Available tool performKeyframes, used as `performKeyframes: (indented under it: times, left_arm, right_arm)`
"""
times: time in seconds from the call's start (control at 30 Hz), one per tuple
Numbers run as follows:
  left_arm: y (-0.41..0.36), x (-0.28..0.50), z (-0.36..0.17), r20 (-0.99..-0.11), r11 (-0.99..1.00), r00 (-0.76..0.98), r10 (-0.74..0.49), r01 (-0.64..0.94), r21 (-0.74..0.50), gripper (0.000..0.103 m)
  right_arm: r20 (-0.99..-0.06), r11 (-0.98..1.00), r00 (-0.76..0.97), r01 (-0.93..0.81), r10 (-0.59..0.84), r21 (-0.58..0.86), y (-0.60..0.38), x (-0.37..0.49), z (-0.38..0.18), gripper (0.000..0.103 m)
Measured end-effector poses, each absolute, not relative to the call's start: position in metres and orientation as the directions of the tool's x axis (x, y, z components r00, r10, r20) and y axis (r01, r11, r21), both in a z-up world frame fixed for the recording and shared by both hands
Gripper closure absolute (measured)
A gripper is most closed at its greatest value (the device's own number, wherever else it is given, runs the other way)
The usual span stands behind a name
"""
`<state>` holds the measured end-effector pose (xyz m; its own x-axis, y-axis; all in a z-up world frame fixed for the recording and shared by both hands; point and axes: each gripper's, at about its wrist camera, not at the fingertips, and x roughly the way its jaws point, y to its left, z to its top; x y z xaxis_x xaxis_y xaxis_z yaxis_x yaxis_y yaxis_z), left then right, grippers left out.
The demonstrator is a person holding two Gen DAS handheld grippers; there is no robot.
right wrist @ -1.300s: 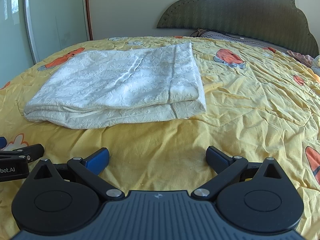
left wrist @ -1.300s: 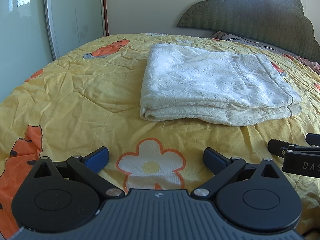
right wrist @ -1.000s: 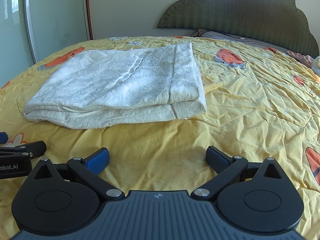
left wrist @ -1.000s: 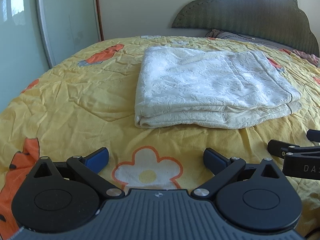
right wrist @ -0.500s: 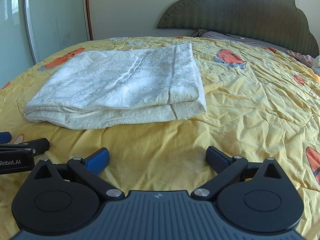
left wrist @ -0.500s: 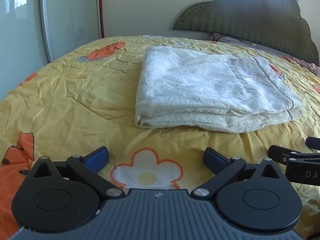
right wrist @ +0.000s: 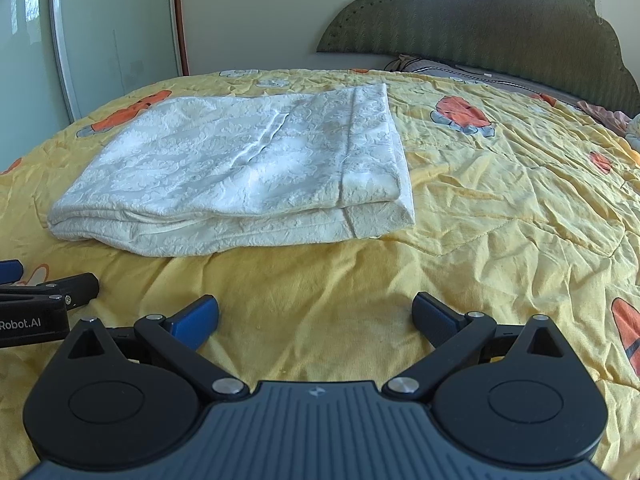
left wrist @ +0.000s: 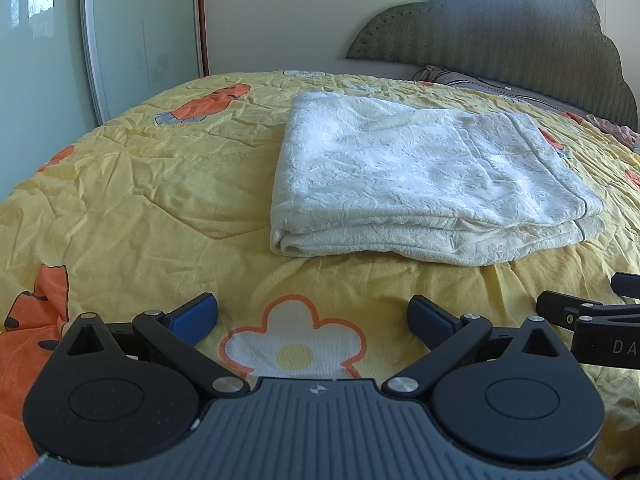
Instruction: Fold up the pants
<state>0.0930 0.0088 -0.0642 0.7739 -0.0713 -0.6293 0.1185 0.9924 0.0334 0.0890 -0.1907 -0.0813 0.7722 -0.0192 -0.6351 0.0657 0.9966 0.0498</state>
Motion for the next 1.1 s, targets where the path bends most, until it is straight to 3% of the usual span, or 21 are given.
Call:
performKeyframes:
  times: [0.23, 0.33, 0.53, 0.77, 0.93, 1.1]
  left_arm:
    - [0.009, 0.093, -0.064, -0.629, 0.992, 0.774, -0.071, 0.118, 0.033, 0.0]
    - [0.009, 0.093, -0.064, -0.629, 0.992, 0.774, -0.071, 0.119, 0.034, 0.0]
    - [0.009, 0.093, -0.064, -0.629, 0.992, 0.774, -0.071, 0.119, 0.033, 0.0]
    - [0.008, 0.093, -0.064, -0.629, 0.992, 0.774, -0.071, 0.118, 0.033, 0.0]
    - [0.009, 0.093, -0.064, -0.629, 0.992, 0.774, -0.071, 0.118, 0.033, 0.0]
    - [0.009, 0.093, -0.064, -0.629, 0.992, 0.774, -0.071, 0.118, 0.033, 0.0]
  right_arm:
    - [-0.713, 0.989, 0.699, 0.057, 0.057, 0.136, -0.197, 0.099, -0.063, 0.0]
    - [-0.664, 0.972, 0.742, 0.072, 0.096, 0.222, -0.205, 0.088, -0.041, 0.0]
    - [-0.535, 0.991, 0.844, 0.035, 0.042, 0.133, -0.194, 0.064, 0.017, 0.0]
    - [-0.388, 0.945, 0.907, -0.032, 0.164, 0.325, -0.209, 0.062, 0.071, 0.0]
    - [-0.347, 0.97, 0.938, 0.073, 0.012, 0.23, -0.223, 0.071, 0.085, 0.0]
    - [-0.388, 0.972, 0.914, 0.189, -0.12, 0.143, -0.246, 0.078, 0.064, 0.0]
